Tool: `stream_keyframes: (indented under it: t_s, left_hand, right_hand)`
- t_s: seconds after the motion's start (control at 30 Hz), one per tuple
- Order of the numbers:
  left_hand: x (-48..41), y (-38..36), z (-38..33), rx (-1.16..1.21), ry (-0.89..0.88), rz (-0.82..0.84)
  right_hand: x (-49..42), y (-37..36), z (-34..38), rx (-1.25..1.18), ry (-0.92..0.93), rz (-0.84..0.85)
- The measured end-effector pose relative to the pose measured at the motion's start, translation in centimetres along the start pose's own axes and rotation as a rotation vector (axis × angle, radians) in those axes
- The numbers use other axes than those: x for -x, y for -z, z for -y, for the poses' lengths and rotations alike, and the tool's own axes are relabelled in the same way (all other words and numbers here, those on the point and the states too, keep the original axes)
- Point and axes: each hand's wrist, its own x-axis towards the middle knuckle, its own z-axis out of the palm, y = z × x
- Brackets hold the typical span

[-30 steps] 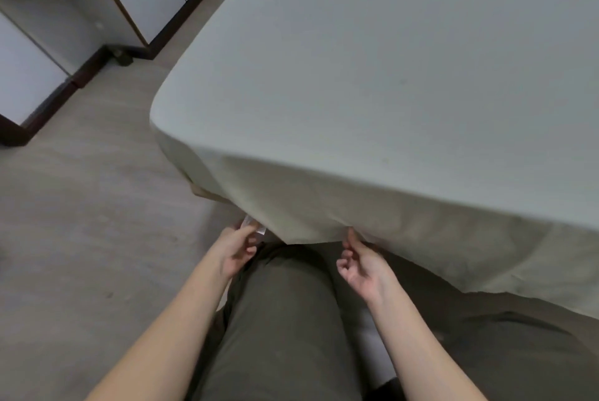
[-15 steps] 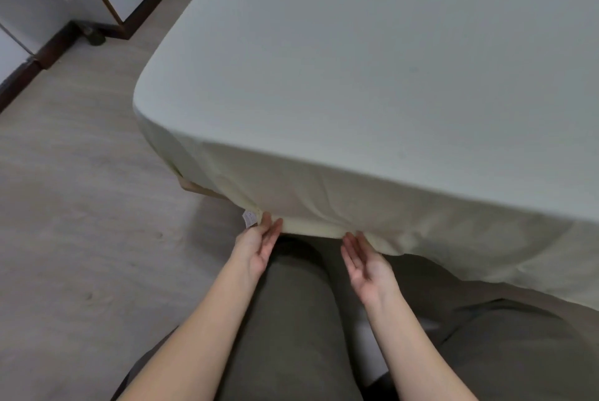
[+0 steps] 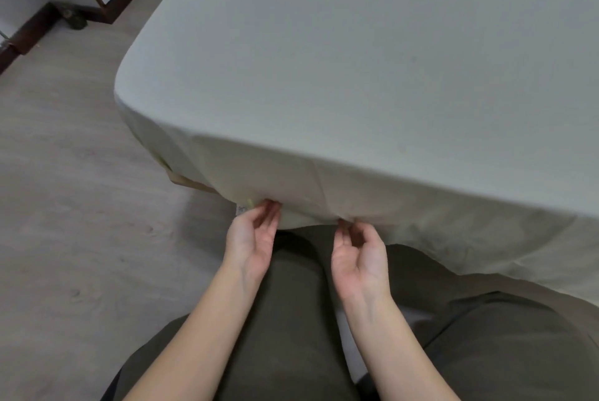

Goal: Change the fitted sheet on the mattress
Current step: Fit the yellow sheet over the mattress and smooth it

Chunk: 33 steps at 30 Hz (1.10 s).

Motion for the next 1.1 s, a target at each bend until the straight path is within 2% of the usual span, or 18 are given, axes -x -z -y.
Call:
stream_keyframes:
  t_s: [0.1, 0.3, 0.57, 0.77, 0.9, 1.1]
  left_hand:
    - [-0.1, -1.1, -0.9, 0.008, 0.017, -0.001]
    - [-1.3, -1.6, -1.9, -0.017, 0.04, -0.106]
    - [-1.8, -2.1, -3.1, -0.008, 0.121, -0.088]
    - [-2.1, -2.7, -4.4, 0.037, 0.162, -0.089]
    - [-2.8, -2.9, -5.7, 0.058, 0.211, -0.008]
    - [-4.0, -2.6, -4.9, 0.124, 0.054, 0.081]
  right_hand:
    - [0.0, -0.9, 0.1, -0.001, -0.002, 0.007]
    - [0.1, -0.8, -0.2, -0.008, 0.027, 0.003]
    - [-0.5, 0.6, -0.5, 0.052, 0.019, 0.01]
    - [-2.7, -0.8, 1.3, -0.079, -0.113, -0.027]
    - [-3.1, -1.2, 1.9, -0.115, -0.193, -0.052]
    - [-3.5, -1.4, 2.3, -0.133, -0.238, -0.09]
